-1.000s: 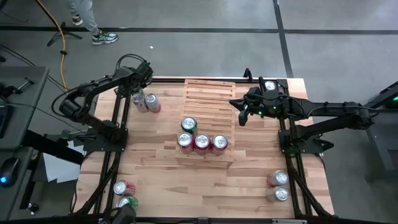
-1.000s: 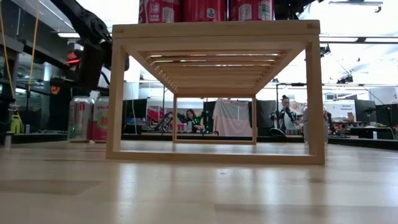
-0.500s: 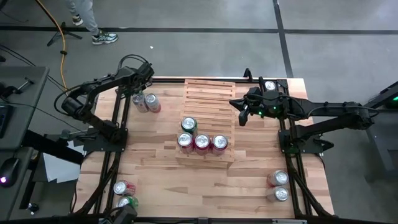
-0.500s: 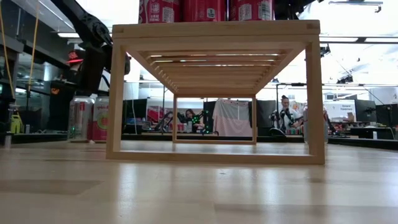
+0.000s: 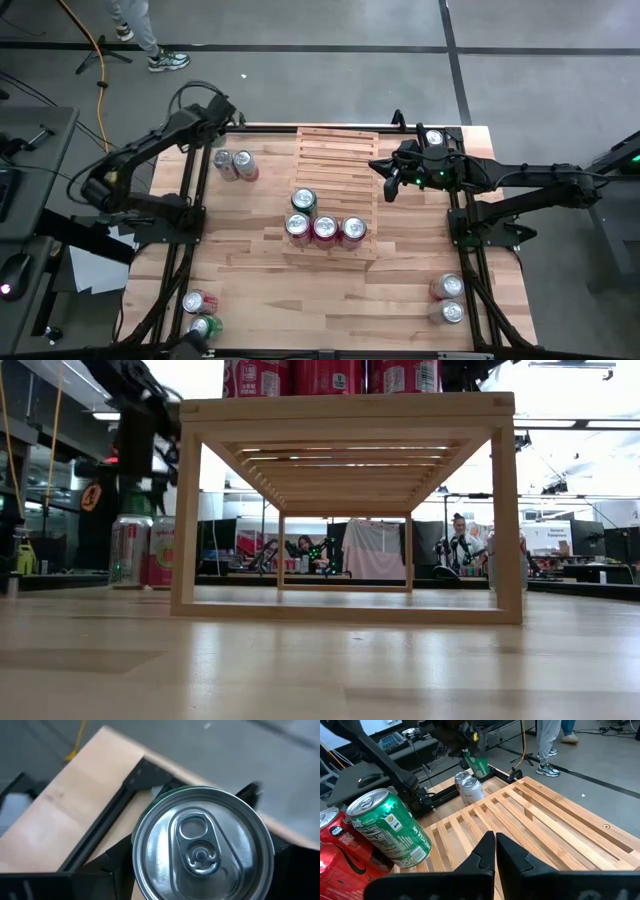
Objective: Place canned beverage on shelf
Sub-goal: Put the top green soda can on the shelf aligned with the other green soda can
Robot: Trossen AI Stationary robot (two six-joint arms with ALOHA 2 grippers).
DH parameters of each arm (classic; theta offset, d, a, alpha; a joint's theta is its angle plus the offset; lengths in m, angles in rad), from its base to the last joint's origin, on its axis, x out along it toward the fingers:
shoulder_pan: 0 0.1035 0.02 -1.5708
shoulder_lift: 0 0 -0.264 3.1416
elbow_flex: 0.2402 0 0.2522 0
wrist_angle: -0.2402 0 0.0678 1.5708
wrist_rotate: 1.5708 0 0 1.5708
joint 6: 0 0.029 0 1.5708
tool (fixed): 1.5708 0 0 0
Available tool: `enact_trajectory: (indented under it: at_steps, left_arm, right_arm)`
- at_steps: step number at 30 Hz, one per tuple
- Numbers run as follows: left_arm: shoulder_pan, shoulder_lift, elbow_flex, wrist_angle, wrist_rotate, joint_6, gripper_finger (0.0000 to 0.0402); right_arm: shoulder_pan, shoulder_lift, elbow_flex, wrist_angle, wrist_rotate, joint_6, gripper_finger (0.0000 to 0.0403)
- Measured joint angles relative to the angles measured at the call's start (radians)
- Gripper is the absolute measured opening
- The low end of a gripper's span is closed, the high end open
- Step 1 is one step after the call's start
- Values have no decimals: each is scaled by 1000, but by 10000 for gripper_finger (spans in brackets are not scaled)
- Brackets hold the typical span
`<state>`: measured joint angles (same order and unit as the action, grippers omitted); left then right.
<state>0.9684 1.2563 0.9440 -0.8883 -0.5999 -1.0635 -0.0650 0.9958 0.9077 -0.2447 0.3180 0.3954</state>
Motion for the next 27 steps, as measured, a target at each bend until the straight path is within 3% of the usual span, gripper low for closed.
enact_trajectory:
  at_steps: [8,15,27]
  left_arm:
    - [-42,-220,0,69,-10,137,206]
    - [-168,-377,0,144,-9,207,206]
    - [-415,-466,1,417,37,355,206]
  right_arm:
    - [0,0,0,0,0,11,0]
    - [0,0,0,1,0,72,0]
    - [0,0,0,1,0,104,0]
